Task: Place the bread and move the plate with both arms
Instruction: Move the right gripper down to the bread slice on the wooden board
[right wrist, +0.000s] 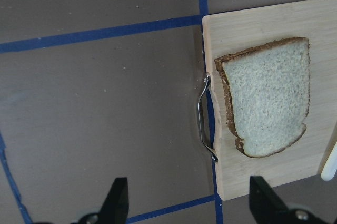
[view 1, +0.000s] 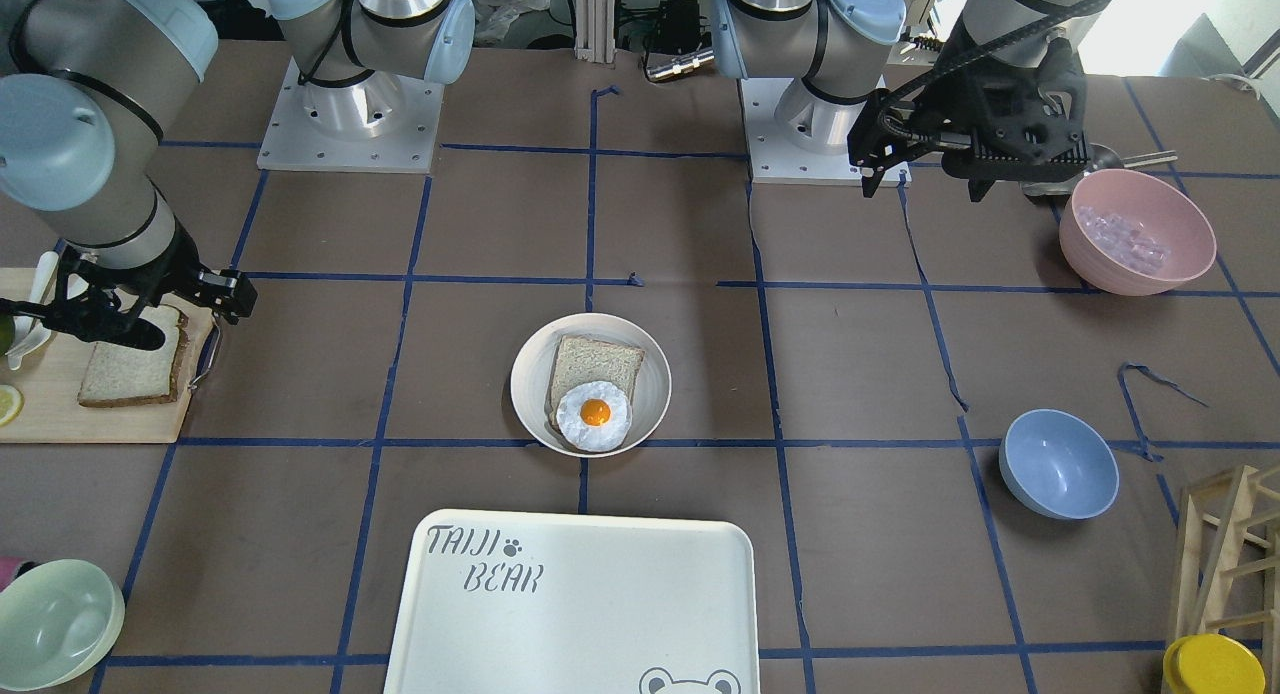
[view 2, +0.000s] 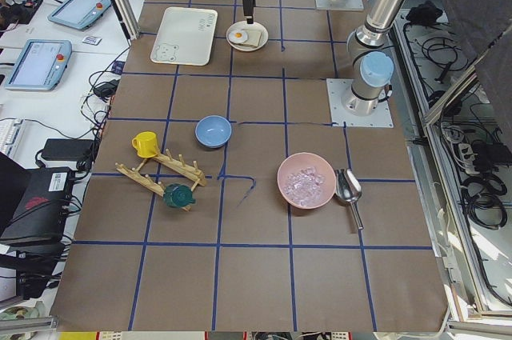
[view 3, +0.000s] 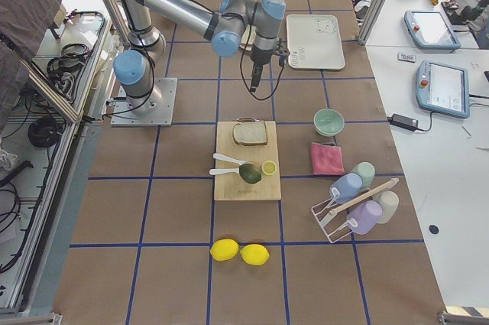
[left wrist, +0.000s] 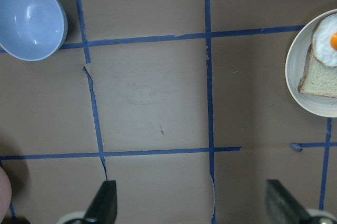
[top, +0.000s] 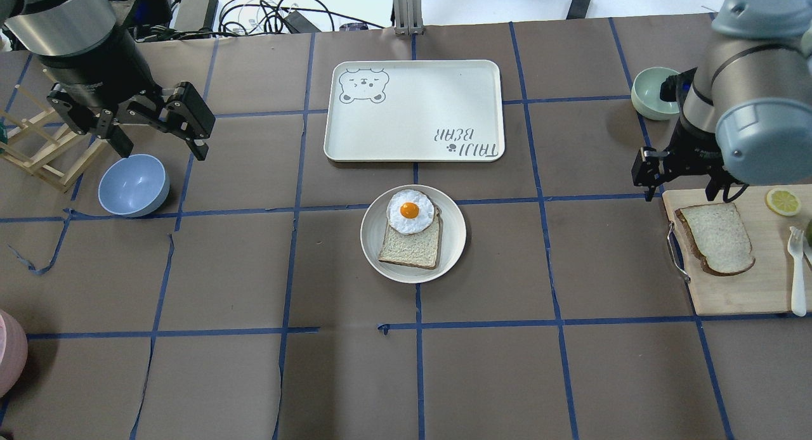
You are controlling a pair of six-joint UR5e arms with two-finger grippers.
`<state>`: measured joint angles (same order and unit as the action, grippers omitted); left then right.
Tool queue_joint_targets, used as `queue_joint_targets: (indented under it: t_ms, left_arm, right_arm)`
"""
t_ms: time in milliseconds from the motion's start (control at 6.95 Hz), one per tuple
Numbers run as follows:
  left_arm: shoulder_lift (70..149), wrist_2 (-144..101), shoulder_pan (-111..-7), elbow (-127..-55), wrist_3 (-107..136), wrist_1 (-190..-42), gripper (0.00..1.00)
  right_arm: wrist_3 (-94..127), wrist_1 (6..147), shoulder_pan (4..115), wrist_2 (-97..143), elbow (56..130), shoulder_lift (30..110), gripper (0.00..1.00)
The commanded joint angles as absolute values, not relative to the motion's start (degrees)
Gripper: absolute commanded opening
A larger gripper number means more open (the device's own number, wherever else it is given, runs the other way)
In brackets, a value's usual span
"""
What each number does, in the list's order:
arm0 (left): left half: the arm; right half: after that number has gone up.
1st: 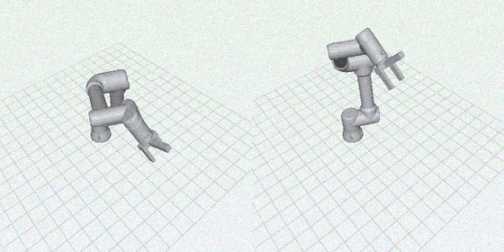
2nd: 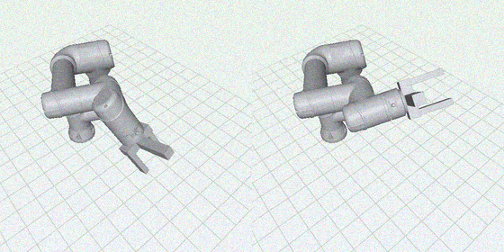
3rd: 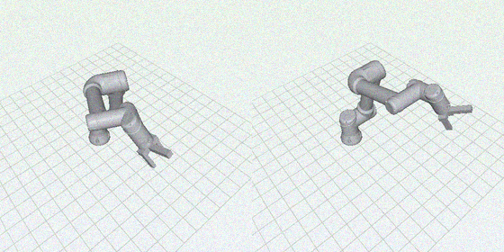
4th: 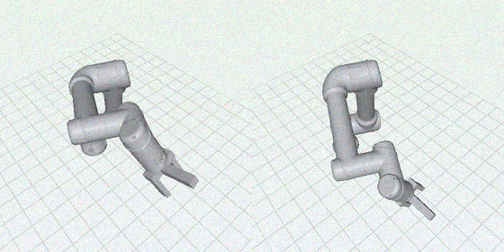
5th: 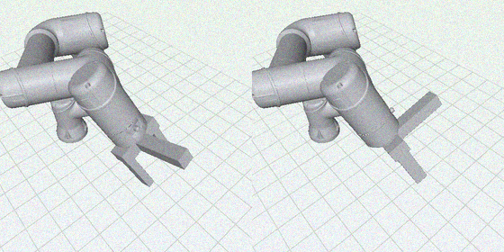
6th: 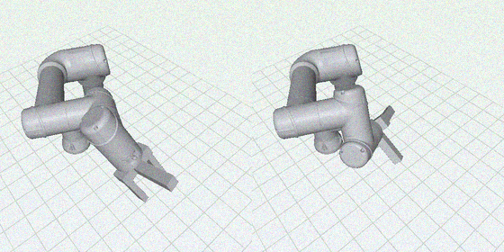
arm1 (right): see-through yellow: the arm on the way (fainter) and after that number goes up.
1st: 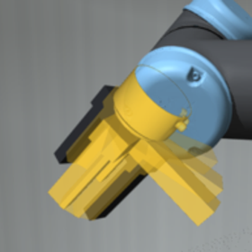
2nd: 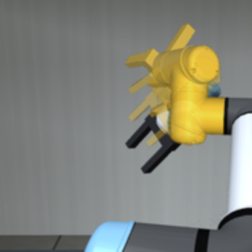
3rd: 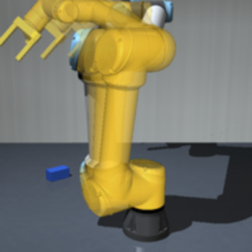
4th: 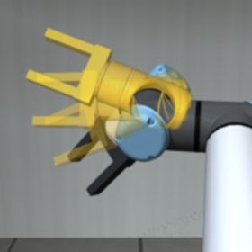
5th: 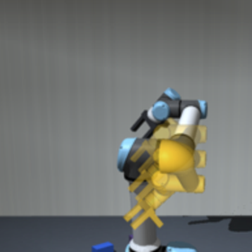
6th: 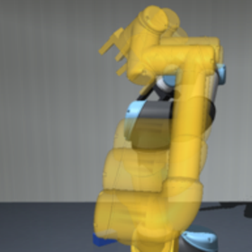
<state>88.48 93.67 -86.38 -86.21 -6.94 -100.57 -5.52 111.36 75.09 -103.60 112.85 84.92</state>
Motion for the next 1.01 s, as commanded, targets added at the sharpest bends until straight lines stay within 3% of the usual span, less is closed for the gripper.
queue_joint_targets:
  t_ms: [0,288,576,863]
  left_arm:
    - [88.6,93.7,-86.4,-86.2,-6.9,-100.5,1.00]
    - [88.4,93.7,-86.4,-86.2,-6.9,-100.6,1.00]
    - [88.6,93.7,-86.4,-86.2,-6.9,-100.5,1.00]
    - [88.4,93.7,-86.4,-86.2,-6.9,-100.5,1.00]
  right_arm:
    - [-11.7,122.6,72.3,-105.7,120.6,81.8,0.72]
    - [-19.7,132.0,71.5,-108.5,122.7,78.3,0.72]
    - [-21.3,132.1,71.1,-109.2,122.7,77.3,0.57]
    - [-25.4,132.3,71.0,-110.5,122.6,76.6,0.52]
